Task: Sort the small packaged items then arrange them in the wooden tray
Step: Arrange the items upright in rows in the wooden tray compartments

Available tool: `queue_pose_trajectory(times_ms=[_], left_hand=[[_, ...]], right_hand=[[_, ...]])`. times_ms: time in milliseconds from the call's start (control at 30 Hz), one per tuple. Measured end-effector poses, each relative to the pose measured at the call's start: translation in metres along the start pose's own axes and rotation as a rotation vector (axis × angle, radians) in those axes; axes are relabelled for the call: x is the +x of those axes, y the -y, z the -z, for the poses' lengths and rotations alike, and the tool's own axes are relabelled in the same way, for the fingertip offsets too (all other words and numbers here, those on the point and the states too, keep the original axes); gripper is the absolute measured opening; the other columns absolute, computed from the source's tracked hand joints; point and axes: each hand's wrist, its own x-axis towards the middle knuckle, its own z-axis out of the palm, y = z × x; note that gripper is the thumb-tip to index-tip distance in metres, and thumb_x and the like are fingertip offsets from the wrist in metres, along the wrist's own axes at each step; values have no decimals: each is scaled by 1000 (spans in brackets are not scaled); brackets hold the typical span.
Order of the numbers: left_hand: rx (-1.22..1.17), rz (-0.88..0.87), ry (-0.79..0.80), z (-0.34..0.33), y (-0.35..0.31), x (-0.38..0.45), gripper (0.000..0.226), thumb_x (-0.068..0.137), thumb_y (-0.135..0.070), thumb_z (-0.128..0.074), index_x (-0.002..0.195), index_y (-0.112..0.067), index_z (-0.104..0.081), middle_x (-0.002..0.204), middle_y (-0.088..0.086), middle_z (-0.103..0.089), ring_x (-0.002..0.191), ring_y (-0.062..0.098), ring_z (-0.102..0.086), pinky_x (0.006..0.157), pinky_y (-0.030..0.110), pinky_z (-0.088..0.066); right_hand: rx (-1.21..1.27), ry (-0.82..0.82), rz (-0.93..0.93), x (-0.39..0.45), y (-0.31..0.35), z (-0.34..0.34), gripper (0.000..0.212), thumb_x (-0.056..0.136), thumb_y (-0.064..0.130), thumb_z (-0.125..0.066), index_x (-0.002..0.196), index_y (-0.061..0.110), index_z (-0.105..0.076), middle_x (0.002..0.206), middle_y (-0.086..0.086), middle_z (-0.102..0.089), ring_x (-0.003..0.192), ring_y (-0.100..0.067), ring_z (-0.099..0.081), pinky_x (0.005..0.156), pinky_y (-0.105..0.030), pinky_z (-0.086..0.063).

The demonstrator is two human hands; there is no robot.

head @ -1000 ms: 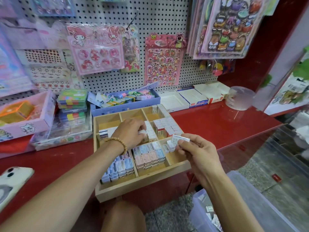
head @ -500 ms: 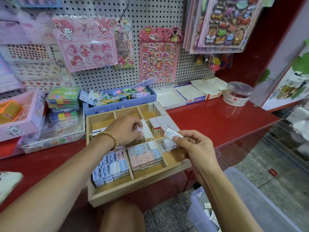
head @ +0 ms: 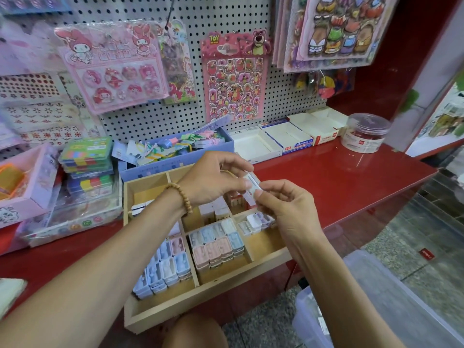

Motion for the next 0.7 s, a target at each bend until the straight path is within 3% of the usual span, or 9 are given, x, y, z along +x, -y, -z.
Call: queue_pose_trajectory(times_ms=[67, 200, 333, 400, 533, 700], left_hand=[[74, -6, -45, 6, 2, 16, 23, 76, 2, -77, 92, -13, -70, 78, 3, -65, 69, 18, -66, 63, 27, -57], [578, -46, -185, 22, 22, 56, 18, 78, -7, -76, 90, -18, -70, 88, -2, -65, 80, 11, -61, 70, 16, -49], [778, -30, -245, 25, 53, 93, 19, 79, -5, -71, 93, -18, -70, 91, 0, -66, 90, 18, -61, 78, 27, -47], [833, -43, -244, 23, 64, 108, 20, 79, -4, -69, 93, -18, -69, 91, 0, -65, 92, 21, -61, 81, 30, -48], [880, -72, -258, 18, 76, 128, 19, 82, -7, -68, 98, -16, -67, 99, 4, -61, 96, 22, -54, 85, 33, -45], [910, -63, -232, 18, 90, 134, 20, 84, -11, -69, 102, -16, -63, 101, 6, -57, 98, 24, -53, 83, 31, -40]], right_hand=[[-74, -26, -17, 9, 1, 5, 5, 87, 4, -72, 92, 7, -72, 77, -6, -72, 64, -12, -63, 58, -20, -53], [-252, -81, 66, 31, 4, 25, 9, 94, 11, -66, 96, 17, -72, 80, 4, -70, 66, 0, -60, 60, -13, -50], [-352, -72, 149, 53, 3, 46, 12, 95, 10, -63, 100, 20, -69, 76, 12, -67, 63, 4, -57, 59, -9, -46], [-411, -87, 182, 63, 0, 56, 14, 94, 11, -64, 101, 21, -70, 86, 7, -69, 71, 1, -58, 66, -13, -49], [-442, -103, 157, 77, -10, 75, 15, 94, 14, -64, 105, 22, -71, 96, -3, -72, 83, -8, -62, 87, -35, -55], [-406, -133, 143, 84, -21, 87, 16, 95, 12, -63, 103, 24, -70, 97, -3, -72, 87, -13, -64, 89, -39, -53]])
